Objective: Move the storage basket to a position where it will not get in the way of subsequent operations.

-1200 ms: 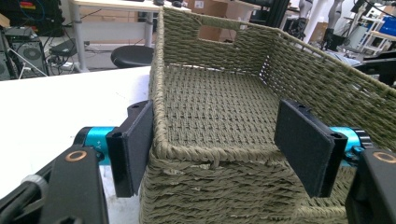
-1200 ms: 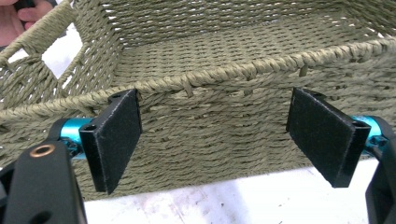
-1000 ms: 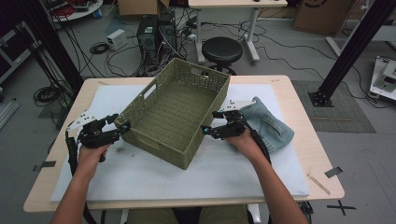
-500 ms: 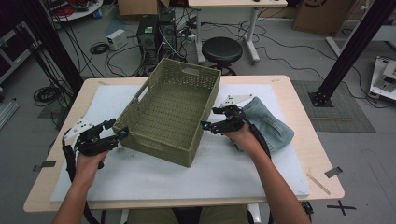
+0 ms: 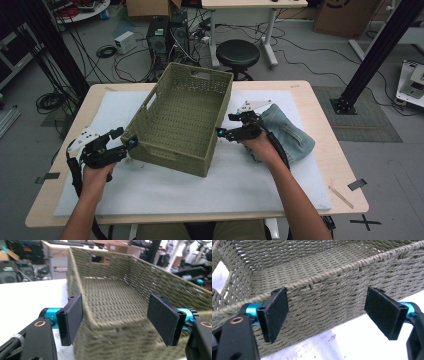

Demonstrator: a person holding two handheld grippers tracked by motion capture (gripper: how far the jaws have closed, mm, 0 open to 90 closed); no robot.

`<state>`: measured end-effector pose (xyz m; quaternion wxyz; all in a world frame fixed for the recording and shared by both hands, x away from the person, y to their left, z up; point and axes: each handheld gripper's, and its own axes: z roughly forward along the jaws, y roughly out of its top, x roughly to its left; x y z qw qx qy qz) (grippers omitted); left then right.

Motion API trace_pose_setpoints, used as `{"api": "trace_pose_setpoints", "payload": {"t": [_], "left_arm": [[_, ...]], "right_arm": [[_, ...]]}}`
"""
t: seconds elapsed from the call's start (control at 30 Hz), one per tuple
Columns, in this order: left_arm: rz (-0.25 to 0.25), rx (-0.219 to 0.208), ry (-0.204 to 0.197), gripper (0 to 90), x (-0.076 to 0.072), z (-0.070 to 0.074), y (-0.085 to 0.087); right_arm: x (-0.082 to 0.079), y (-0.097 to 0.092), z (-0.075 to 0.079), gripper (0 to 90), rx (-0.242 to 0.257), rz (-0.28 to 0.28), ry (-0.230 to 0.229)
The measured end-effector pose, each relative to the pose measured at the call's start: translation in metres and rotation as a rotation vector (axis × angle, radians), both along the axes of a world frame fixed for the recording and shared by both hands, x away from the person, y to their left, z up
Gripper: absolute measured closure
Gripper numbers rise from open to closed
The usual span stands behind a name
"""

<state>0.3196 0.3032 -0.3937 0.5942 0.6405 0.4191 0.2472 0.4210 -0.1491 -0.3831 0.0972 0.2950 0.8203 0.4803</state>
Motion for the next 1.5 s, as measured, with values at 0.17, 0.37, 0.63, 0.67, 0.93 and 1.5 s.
{"api": "trace_pose_setpoints", "payload": {"t": [0.17,0.37,0.63,0.67,0.93,1.5], "left_arm": [[0.037,-0.015,0.018,24.9,0.016,0.016,0.012],[0.013,0.012,0.069,24.0,0.046,0.026,0.009],[-0.087,0.013,0.13,28.1,0.053,0.012,-0.001],[-0.103,0.018,0.126,29.4,0.052,0.01,-0.003],[-0.094,0.041,0.111,32.8,0.042,0.003,-0.006],[-0.024,0.037,0.086,32.5,0.014,0.002,-0.011]], "right_arm": [[-0.003,-0.003,0.003,20.3,0.017,-0.001,-0.003],[-0.001,-0.002,0.002,20.4,0.025,-0.01,0.011],[0.001,0.001,0.001,20.4,0.039,-0.016,0.009],[0.001,0.001,0.001,20.4,0.036,-0.015,0.005],[0.0,0.002,0.002,20.4,0.03,-0.022,-0.006],[0.012,0.006,0.008,20.3,-0.003,-0.002,-0.012]]}}
